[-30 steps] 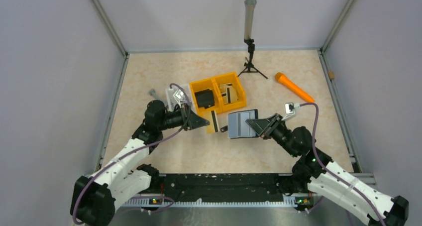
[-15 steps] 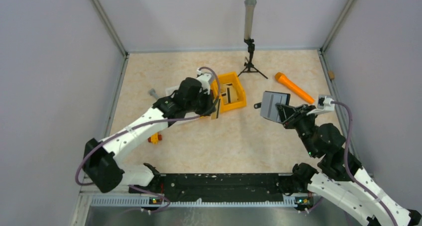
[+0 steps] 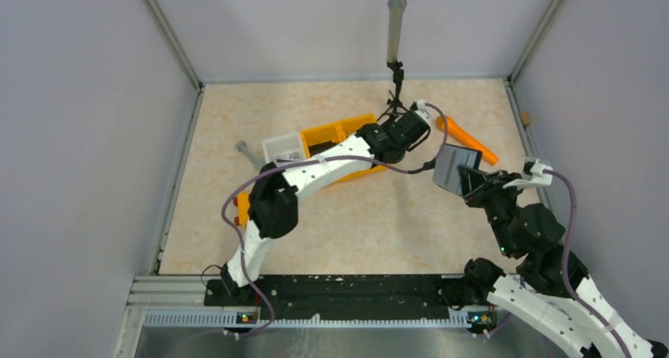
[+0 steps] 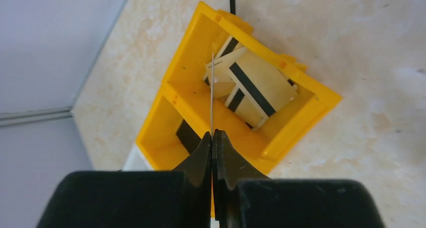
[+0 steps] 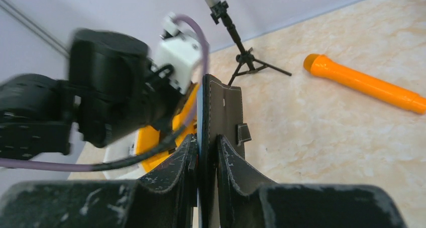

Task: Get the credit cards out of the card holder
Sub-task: Place the credit card in the storage box.

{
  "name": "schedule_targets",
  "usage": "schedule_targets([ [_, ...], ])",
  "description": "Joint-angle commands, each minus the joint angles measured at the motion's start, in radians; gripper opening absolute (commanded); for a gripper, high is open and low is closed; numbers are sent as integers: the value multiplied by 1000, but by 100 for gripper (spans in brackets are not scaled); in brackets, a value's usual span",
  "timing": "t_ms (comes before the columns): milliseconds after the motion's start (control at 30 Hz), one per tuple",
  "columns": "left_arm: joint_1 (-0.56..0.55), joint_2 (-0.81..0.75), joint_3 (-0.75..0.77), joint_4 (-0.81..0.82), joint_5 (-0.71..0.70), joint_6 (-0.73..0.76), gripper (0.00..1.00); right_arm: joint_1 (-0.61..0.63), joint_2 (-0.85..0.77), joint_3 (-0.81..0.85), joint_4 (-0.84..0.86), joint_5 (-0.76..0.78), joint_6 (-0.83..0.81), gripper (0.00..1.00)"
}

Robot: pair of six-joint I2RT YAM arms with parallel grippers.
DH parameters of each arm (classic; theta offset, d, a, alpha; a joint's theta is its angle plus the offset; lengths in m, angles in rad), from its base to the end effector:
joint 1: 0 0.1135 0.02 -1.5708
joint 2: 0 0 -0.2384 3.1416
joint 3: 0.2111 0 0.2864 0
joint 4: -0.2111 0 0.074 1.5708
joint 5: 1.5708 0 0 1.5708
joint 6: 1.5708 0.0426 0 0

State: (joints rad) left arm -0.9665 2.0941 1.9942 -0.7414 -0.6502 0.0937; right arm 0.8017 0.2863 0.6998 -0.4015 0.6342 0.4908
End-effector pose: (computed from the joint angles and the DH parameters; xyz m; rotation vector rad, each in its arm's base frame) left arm 0.3029 -0.3933 0.2713 0.8706 2.0471 0.3179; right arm 0.1099 0.0772 0.3496 0.2607 1.5634 0.5227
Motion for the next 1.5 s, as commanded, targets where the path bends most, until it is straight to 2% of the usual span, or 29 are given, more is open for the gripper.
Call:
schedule_targets([
  [0, -3, 115, 111, -19, -241, 257, 0, -7, -48, 78, -6, 85, -54, 0],
  [200, 6, 198, 101, 122, -267, 413, 0, -7, -132, 73, -41, 189, -71, 0],
  [500, 21, 284, 88, 169, -257, 465, 0, -7, -170, 65, -45, 232, -86, 0],
  [600, 26, 287, 91, 158, -216, 445, 3, -6, -169, 58, -42, 229, -81, 0],
  [633, 27, 287, 91, 154, -207, 436, 6, -6, -168, 57, -43, 226, -79, 0],
  [733, 28, 284, 90, 152, -204, 422, 33, -6, -167, 55, -46, 223, -73, 0],
  [767, 29, 283, 89, 150, -204, 416, 38, -7, -168, 55, -47, 223, -71, 0],
  [900, 37, 255, 105, 107, -162, 331, 48, -7, -165, 54, -48, 215, -63, 0],
  [1100, 53, 81, 73, 38, 91, 152, 60, -7, -148, 47, -39, 153, -44, 0],
  [1200, 84, -50, -6, 47, 285, 18, 63, -7, -135, 26, -21, 56, -11, 0],
  [1300, 145, -208, -183, 142, 536, -165, 66, -7, -121, -38, 25, -63, 71, 0],
  [1333, 170, -274, -268, 226, 608, -224, 68, -7, -118, -61, 42, -94, 100, 0],
  [1467, 271, -528, -673, 582, 952, -436, 95, -7, -117, -160, 162, -217, 206, 0],
])
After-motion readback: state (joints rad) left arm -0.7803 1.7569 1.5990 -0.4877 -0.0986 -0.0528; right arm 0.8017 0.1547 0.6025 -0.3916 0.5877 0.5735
